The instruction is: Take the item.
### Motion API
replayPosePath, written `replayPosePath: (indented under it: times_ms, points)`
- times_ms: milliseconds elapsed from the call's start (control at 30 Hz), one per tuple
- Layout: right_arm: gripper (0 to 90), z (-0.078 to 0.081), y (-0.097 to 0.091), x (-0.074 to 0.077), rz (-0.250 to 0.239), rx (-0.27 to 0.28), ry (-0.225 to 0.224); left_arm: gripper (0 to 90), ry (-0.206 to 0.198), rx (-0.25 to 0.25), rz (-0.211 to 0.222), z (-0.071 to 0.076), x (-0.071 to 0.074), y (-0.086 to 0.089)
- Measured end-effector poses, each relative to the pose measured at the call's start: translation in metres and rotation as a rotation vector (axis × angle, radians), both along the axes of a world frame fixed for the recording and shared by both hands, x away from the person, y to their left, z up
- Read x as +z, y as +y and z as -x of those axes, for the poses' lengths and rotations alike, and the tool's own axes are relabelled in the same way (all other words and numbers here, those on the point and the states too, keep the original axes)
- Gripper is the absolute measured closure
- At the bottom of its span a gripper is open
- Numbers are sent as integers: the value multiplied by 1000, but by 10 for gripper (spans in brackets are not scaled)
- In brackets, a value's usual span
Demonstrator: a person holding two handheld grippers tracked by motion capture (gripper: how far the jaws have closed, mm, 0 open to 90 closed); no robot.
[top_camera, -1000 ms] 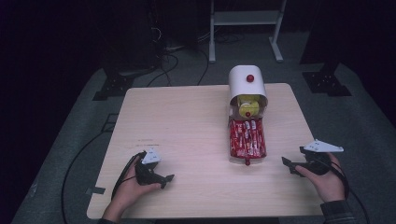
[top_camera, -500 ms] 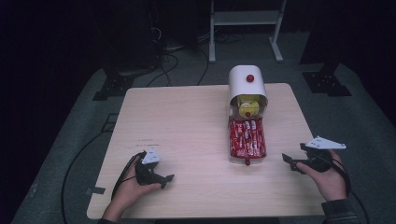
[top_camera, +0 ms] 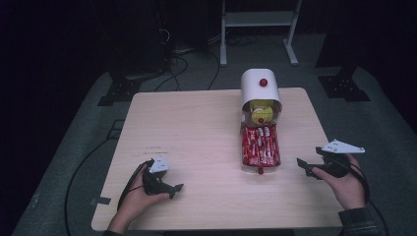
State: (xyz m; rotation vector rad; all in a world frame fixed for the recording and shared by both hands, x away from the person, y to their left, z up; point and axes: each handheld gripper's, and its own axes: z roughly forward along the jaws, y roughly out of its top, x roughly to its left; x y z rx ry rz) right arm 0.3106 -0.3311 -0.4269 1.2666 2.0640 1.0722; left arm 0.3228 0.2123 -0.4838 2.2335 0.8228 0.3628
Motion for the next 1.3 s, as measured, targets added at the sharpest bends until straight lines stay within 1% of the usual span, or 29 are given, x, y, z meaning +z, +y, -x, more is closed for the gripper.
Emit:
replayPosePath:
  times_ms: [667,1300]
  points:
    - [141,-12,11,14,-7,23,-31,0,0,0,0,0,0,0]
    - [140,-18,19,22,-14,39,-41,0,0,0,0,0,0,0]
